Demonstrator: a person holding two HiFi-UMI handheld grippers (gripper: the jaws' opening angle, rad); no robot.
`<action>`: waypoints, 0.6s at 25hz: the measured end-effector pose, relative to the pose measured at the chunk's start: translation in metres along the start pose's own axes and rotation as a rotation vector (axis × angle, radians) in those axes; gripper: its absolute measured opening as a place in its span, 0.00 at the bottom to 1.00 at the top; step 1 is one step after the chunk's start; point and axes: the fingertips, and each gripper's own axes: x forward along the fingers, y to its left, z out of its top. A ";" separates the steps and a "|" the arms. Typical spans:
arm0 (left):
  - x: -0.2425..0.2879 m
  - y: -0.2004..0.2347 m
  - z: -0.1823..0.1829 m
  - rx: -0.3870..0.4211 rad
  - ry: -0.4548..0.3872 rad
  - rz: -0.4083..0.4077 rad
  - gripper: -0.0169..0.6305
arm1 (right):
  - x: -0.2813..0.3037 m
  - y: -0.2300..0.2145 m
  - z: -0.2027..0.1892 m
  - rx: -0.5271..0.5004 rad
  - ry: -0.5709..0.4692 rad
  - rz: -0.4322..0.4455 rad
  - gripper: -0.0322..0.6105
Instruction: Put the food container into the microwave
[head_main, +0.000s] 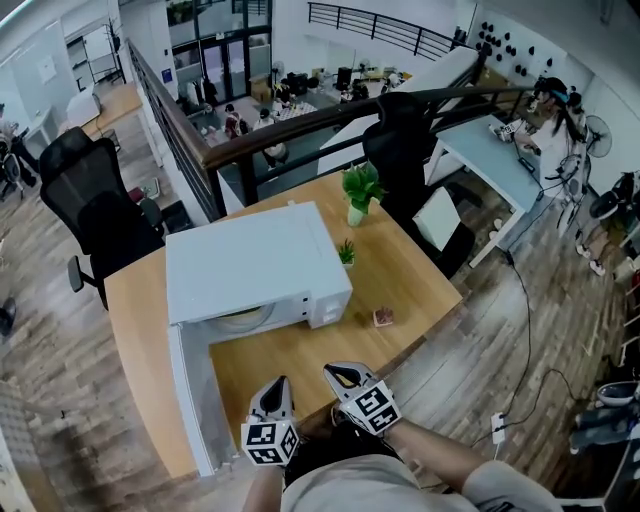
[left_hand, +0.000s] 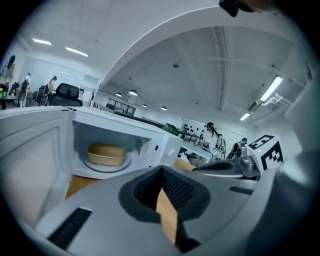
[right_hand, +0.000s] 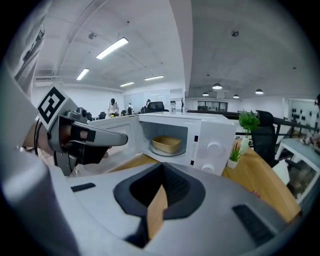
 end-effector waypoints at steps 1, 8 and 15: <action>-0.001 0.001 0.002 0.005 -0.007 0.008 0.04 | 0.000 -0.001 0.002 -0.015 -0.006 -0.009 0.06; -0.005 0.008 0.023 0.019 -0.047 0.070 0.04 | -0.002 -0.010 0.039 -0.002 -0.094 -0.009 0.06; -0.009 -0.005 0.061 0.046 -0.129 0.106 0.05 | -0.017 -0.028 0.082 -0.042 -0.185 -0.040 0.06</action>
